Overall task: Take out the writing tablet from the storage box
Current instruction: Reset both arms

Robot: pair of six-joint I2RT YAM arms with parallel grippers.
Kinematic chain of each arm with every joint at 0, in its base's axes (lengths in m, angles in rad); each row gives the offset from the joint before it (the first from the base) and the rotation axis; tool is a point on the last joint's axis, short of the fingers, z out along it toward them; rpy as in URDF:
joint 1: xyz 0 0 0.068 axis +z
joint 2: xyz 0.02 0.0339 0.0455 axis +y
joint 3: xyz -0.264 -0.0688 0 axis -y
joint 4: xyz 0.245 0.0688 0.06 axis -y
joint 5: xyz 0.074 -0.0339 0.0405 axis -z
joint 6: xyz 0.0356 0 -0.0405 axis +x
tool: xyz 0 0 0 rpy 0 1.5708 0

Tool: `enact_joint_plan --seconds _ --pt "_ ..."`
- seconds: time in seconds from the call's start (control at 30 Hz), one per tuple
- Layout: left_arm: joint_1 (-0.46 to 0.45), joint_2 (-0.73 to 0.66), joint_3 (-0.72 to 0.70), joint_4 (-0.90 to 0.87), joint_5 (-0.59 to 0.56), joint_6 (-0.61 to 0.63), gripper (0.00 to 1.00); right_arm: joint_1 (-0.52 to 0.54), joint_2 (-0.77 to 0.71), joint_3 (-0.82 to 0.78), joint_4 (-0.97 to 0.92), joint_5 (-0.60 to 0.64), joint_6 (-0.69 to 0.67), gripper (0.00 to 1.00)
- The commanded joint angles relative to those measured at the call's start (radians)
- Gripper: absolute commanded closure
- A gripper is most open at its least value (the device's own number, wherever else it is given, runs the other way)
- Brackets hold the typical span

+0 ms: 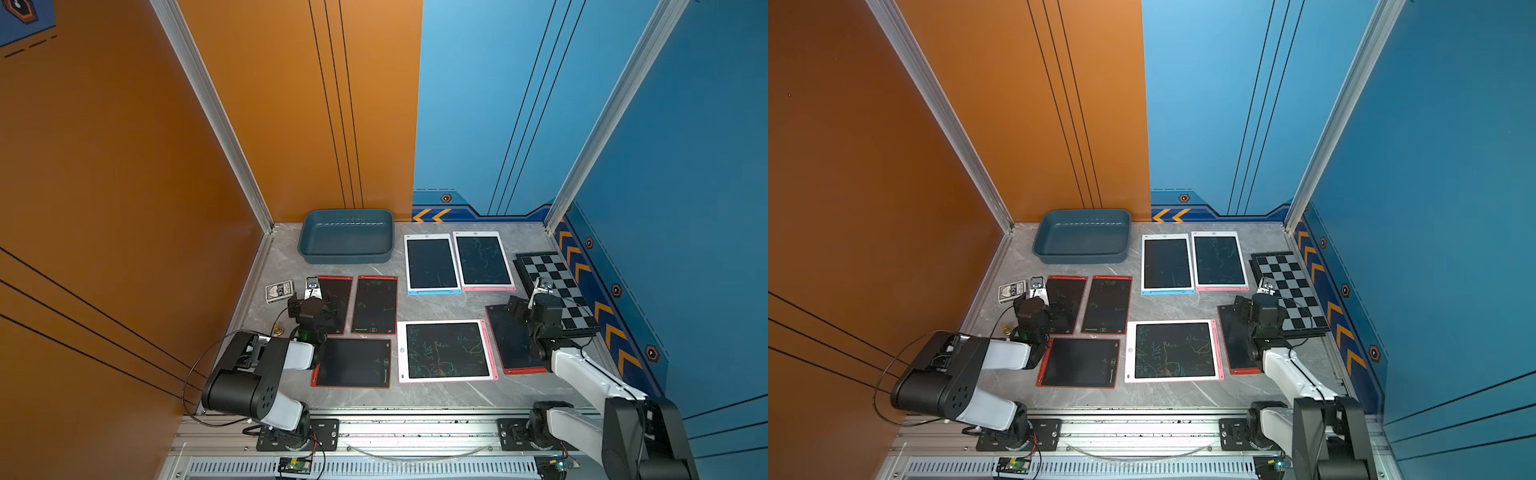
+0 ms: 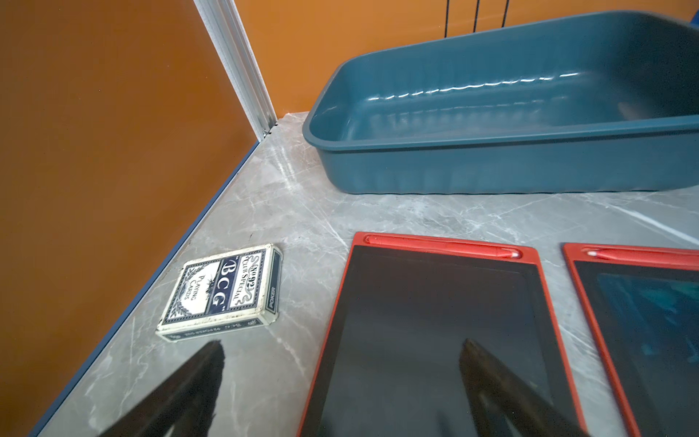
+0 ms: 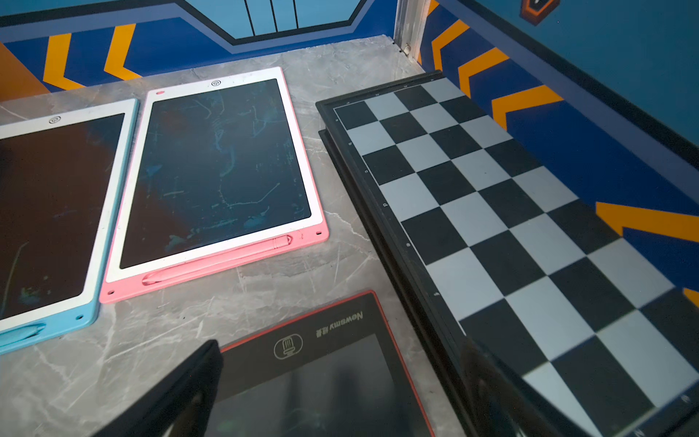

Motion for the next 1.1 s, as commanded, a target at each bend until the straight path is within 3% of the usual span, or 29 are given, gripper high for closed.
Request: enact_joint_plan --seconds 0.0,0.27,0.3,0.4,0.47,0.5,1.07 --pt "0.007 0.076 0.008 0.125 0.051 0.035 0.02 0.013 0.108 0.015 0.201 -0.019 -0.064 0.00" --pt "0.014 0.060 0.015 0.079 0.030 0.011 0.02 0.036 0.371 -0.048 0.674 -0.083 -0.137 0.00" --pt "0.016 0.063 0.020 0.077 0.022 0.009 0.02 0.031 0.333 -0.057 0.623 -0.091 -0.138 0.00" --pt "0.028 0.061 0.041 0.034 0.023 -0.006 0.02 0.024 0.362 -0.077 0.709 -0.097 -0.126 0.00" --pt "0.062 0.053 0.062 -0.029 0.062 -0.041 0.02 0.019 0.337 -0.009 0.526 -0.062 -0.109 0.00" --pt "0.084 0.047 0.063 -0.040 0.087 -0.061 0.02 0.014 0.345 0.007 0.525 -0.063 -0.100 0.00" --pt "0.057 0.045 0.060 -0.035 0.067 -0.038 0.02 0.024 0.349 -0.002 0.546 -0.046 -0.104 0.00"
